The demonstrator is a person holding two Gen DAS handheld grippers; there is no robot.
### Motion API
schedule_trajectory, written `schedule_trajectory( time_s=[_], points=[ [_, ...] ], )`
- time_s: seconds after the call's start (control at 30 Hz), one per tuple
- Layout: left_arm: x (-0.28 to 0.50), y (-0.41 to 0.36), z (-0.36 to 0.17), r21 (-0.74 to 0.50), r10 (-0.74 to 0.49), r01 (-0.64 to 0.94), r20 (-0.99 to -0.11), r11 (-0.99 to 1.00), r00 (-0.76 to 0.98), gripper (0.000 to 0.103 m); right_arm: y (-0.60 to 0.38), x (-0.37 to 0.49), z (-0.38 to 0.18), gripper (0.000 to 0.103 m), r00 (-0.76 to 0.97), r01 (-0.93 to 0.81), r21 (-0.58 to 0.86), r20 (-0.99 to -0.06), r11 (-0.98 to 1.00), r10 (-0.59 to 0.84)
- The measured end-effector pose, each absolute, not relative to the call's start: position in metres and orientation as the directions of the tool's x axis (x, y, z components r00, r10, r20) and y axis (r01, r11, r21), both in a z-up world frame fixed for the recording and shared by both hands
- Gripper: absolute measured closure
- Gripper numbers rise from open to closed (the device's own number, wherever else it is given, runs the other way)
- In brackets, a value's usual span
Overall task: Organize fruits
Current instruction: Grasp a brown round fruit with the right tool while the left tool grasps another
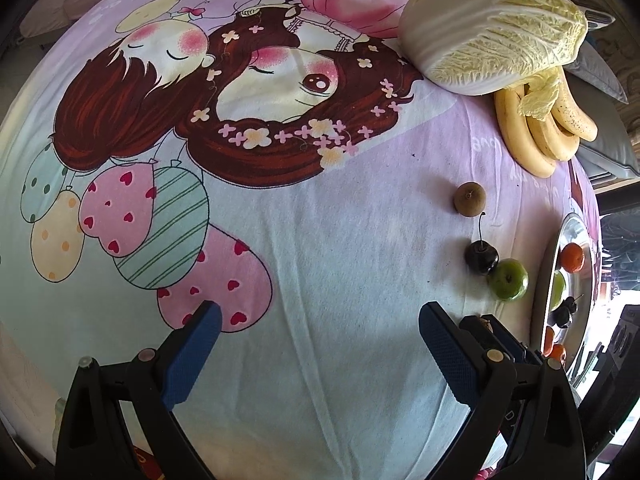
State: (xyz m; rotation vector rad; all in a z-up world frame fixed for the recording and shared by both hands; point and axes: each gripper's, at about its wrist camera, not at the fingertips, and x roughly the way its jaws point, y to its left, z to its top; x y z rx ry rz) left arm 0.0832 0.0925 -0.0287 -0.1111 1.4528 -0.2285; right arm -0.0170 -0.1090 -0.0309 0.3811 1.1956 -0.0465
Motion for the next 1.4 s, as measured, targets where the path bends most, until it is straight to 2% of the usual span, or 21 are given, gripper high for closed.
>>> schedule_trajectory(
  time_s=[0.27, 0.6, 0.67, 0.73, 0.9, 1.0, 1.33, 1.4],
  points=[
    [0.088, 0.061, -0.026, -0.173, -0.186, 0.131, -0.977, 0.976, 0.101, 0.004, -0.121, -0.025, -0.027, 0.075, 0.455, 0.233, 0.331, -0.868, 0.915, 0.198],
    [0.099, -0.012, -0.014, -0.199, -0.224, 0.201, -0.968, 0.959, 0.11, 0.005, -0.144, -0.024, -0.01, 0.075, 0.494, 0.293, 0.269, -0.864, 0.917, 0.096],
    [0.103, -0.027, -0.016, -0.201, -0.227, 0.214, -0.968, 0.956, 0.106, 0.007, -0.149, -0.024, -0.008, 0.075, 0.496, 0.304, 0.263, -0.865, 0.916, 0.084],
    [0.107, -0.039, -0.018, -0.21, -0.236, 0.223, -0.967, 0.952, 0.099, 0.015, -0.153, -0.025, -0.006, 0.075, 0.499, 0.313, 0.247, -0.864, 0.917, 0.062],
    [0.125, -0.058, -0.025, -0.185, -0.213, 0.225, -0.972, 0.957, 0.104, 0.016, -0.159, -0.021, -0.004, 0.075, 0.496, 0.321, 0.24, -0.867, 0.916, 0.054],
    [0.139, -0.067, -0.027, -0.176, -0.204, 0.229, -0.974, 0.957, 0.104, 0.027, -0.158, -0.017, -0.001, 0.075, 0.499, 0.314, 0.225, -0.866, 0.922, 0.041],
    [0.166, -0.092, -0.034, -0.189, -0.215, 0.227, -0.972, 0.955, 0.093, 0.029, -0.158, 0.0, 0.0, 0.075, 0.481, 0.322, 0.199, -0.876, 0.926, 0.021],
    [0.17, -0.097, -0.036, -0.187, -0.212, 0.225, -0.973, 0.956, 0.095, 0.034, -0.158, 0.005, 0.0, 0.075, 0.476, 0.323, 0.2, -0.879, 0.925, 0.024]
  ],
)
